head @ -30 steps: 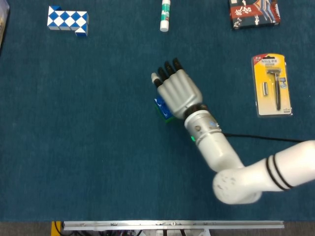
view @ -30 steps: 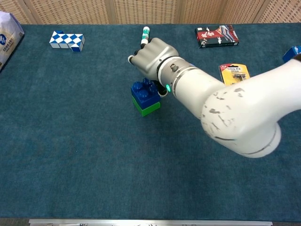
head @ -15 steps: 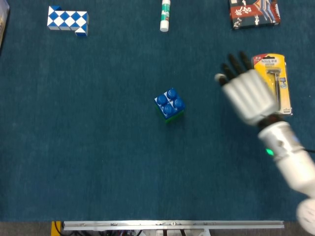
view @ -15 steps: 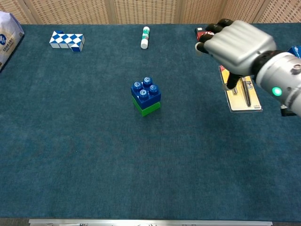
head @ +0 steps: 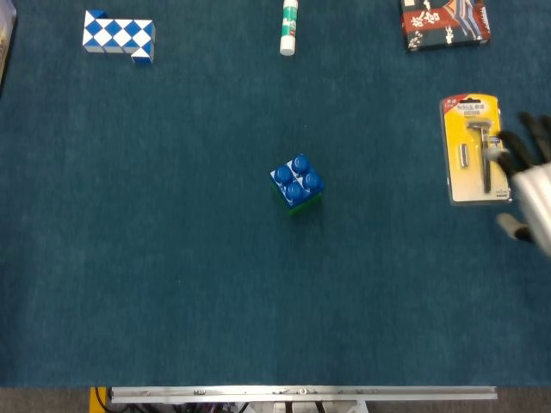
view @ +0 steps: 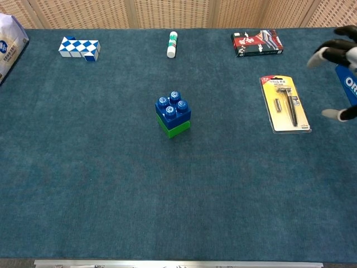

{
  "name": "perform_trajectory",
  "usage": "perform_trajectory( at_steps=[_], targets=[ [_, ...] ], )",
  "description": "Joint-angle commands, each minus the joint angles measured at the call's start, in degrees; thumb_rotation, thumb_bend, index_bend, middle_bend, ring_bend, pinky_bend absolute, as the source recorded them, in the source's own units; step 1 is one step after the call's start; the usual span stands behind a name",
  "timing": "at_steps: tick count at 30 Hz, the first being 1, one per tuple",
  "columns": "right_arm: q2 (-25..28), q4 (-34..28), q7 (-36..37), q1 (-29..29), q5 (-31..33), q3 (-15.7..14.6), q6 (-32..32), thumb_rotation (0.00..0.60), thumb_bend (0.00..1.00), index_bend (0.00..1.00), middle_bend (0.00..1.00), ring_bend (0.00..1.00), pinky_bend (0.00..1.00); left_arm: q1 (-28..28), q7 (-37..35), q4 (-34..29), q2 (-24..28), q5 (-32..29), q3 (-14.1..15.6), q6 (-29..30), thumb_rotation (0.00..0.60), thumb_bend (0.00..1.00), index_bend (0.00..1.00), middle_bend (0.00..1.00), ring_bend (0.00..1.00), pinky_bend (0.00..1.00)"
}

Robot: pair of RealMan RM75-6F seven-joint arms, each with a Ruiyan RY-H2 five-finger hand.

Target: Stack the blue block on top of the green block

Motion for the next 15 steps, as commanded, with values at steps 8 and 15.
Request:
perform_trajectory(
  at_steps=[8, 15],
  targets=[
    [-1.2, 16.9, 17.6, -16.9, -5.0, 3.1, 5.6, 0.600, 0.09, 0.32, 0.24, 0.06, 0.10, -0.8, 1.4, 1.6, -2.4, -0.5, -0.1, -0.9, 0.600, 0.20, 0.33, 0.11, 0.00, 0.16],
    [0.1, 20.5, 24.7, -19.7, -3.9, 7.0, 1.2, 0.600, 0.10, 0.32, 0.24, 0.06, 0.10, -2.2, 2.6, 2.6, -4.1, -2.0, -0.4, -3.2, 0.600, 0.20, 0.34, 0.12, 0.00, 0.16]
  ],
)
